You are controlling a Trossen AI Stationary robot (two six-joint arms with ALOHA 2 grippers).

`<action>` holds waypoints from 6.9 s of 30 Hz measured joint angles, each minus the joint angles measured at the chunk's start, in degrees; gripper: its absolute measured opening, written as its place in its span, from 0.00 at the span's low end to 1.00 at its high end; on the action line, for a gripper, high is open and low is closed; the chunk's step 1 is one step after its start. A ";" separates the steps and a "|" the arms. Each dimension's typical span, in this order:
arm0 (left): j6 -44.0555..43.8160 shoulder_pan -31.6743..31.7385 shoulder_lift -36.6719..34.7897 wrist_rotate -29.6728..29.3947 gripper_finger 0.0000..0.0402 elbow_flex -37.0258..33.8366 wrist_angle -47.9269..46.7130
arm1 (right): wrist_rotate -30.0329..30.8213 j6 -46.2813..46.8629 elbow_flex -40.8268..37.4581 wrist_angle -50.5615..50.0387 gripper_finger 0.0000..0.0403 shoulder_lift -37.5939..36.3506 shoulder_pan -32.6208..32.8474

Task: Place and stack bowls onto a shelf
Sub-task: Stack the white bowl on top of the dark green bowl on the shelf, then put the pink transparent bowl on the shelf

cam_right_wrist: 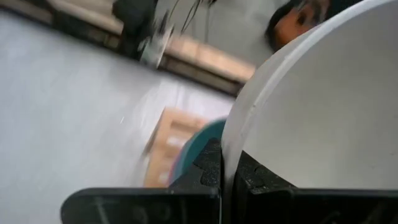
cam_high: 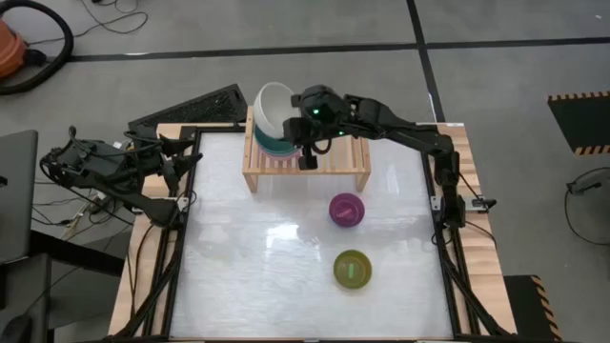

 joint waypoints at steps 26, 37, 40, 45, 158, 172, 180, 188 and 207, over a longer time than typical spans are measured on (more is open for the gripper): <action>0.01 0.00 0.00 -2.19 0.67 0.00 0.00 | -0.37 -3.08 0.15 -5.05 0.16 1.44 -1.21; 0.92 0.02 0.00 -2.17 0.67 0.00 -0.02 | -0.23 -3.44 0.13 -2.70 0.36 1.44 -1.57; 0.95 0.01 -0.02 -2.18 0.67 0.00 -0.02 | -0.02 -3.14 0.13 -0.55 0.42 1.44 -1.54; 0.90 0.00 -0.02 -2.17 0.67 0.00 -0.02 | 0.01 -2.98 0.13 1.70 0.52 1.42 -1.17; 4.42 0.02 8.63 -2.19 0.67 0.02 2.91 | -5.08 29.37 -67.06 7.51 0.46 -16.44 14.88; 4.38 0.02 8.63 -2.54 0.67 0.02 2.95 | -9.44 28.39 -68.22 7.71 0.36 -15.96 14.63; 4.38 0.02 8.63 -2.61 0.67 0.02 2.95 | -9.55 28.37 -68.22 7.69 0.33 -15.94 14.61; 4.38 0.02 8.63 -2.80 0.67 0.02 2.95 | -13.10 28.00 -68.22 7.25 0.18 -15.94 14.59; 4.38 0.02 8.63 -3.00 0.67 0.02 2.95 | -12.43 27.02 -68.13 6.48 0.22 -17.03 14.61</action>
